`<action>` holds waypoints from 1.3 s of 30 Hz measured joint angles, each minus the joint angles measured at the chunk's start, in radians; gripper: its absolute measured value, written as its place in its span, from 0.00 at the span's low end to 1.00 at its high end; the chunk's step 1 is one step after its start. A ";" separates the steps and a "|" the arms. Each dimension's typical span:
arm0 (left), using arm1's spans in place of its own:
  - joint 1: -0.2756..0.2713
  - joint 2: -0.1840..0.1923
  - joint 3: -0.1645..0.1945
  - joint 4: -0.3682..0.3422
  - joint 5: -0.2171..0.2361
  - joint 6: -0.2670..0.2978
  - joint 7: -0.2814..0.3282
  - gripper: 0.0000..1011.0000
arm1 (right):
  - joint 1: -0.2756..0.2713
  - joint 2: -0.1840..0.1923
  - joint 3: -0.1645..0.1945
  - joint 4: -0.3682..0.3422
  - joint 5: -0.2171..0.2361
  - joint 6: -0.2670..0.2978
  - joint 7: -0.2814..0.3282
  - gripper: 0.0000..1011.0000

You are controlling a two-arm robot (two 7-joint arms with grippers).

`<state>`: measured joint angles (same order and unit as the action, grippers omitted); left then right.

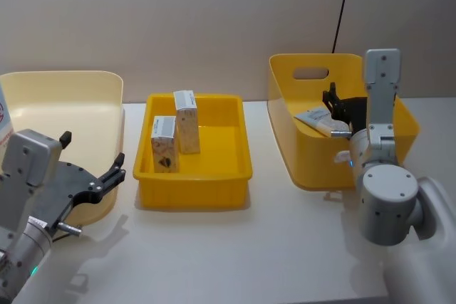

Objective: Bimanual collaborative sorting of washing and personal care products

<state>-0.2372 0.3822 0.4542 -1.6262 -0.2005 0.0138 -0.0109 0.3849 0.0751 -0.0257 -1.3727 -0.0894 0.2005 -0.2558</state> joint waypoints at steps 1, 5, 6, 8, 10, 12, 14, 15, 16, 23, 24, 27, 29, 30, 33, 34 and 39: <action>0.000 0.000 0.000 0.000 0.000 0.000 0.000 0.99 | 0.000 0.000 0.000 0.001 0.000 0.001 0.000 0.99; 0.000 0.000 0.000 0.000 0.000 0.000 0.000 0.99 | 0.001 -0.001 0.000 0.002 -0.001 0.000 0.000 0.99; 0.000 0.000 0.000 0.000 0.000 0.000 0.000 0.99 | 0.000 -0.001 0.001 0.001 -0.001 -0.002 0.001 0.99; 0.000 0.000 0.000 0.000 0.000 0.000 0.000 0.99 | -0.001 -0.001 0.001 -0.001 -0.001 -0.005 0.002 0.99; 0.000 0.000 0.000 0.000 0.000 0.000 0.000 0.99 | -0.004 -0.001 0.002 -0.004 -0.001 -0.014 0.007 0.99; 0.000 0.000 0.000 0.000 0.000 0.000 0.000 0.99 | -0.007 -0.002 0.003 -0.009 0.000 -0.024 0.011 0.99; 0.000 0.000 0.000 0.000 0.000 0.000 0.000 0.99 | -0.010 -0.001 0.004 -0.013 0.001 -0.032 0.016 0.99; 0.000 0.000 0.000 0.000 0.000 0.000 0.000 0.99 | -0.013 -0.001 0.005 -0.019 0.004 -0.045 0.022 0.99; 0.000 0.000 0.000 0.000 0.000 0.000 0.000 0.99 | -0.017 0.000 0.005 -0.025 0.008 -0.056 0.030 0.99; 0.000 0.000 0.000 0.000 0.000 0.000 0.000 0.99 | -0.037 0.006 0.004 -0.057 0.034 -0.117 0.082 0.99; 0.000 0.000 0.000 0.000 0.000 0.000 0.000 0.99 | -0.040 0.008 0.004 -0.062 0.036 -0.123 0.089 0.99; 0.000 0.000 0.000 0.000 0.000 0.000 0.000 0.99 | -0.050 0.012 0.002 -0.077 0.051 -0.147 0.119 0.99; 0.000 0.000 0.000 0.000 0.000 0.000 0.000 0.99 | -0.055 0.015 0.001 -0.085 0.058 -0.157 0.134 0.99; 0.000 0.000 0.000 0.000 0.000 0.000 0.000 0.99 | -0.061 0.018 0.000 -0.094 0.066 -0.168 0.152 0.99; 0.000 0.000 0.000 0.000 0.000 0.000 0.000 0.99 | -0.072 0.024 -0.003 -0.111 0.081 -0.187 0.188 0.99; 0.000 0.000 0.000 0.000 0.000 0.000 0.000 0.99 | -0.075 0.026 -0.004 -0.114 0.083 -0.191 0.193 0.99; 0.000 0.000 0.000 0.000 0.000 0.000 0.000 0.99 | -0.093 0.033 -0.011 -0.143 0.106 -0.219 0.246 0.99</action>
<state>-0.2372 0.3821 0.4542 -1.6262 -0.2004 0.0138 -0.0109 0.2917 0.1081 -0.0364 -1.5156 0.0167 -0.0187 -0.0094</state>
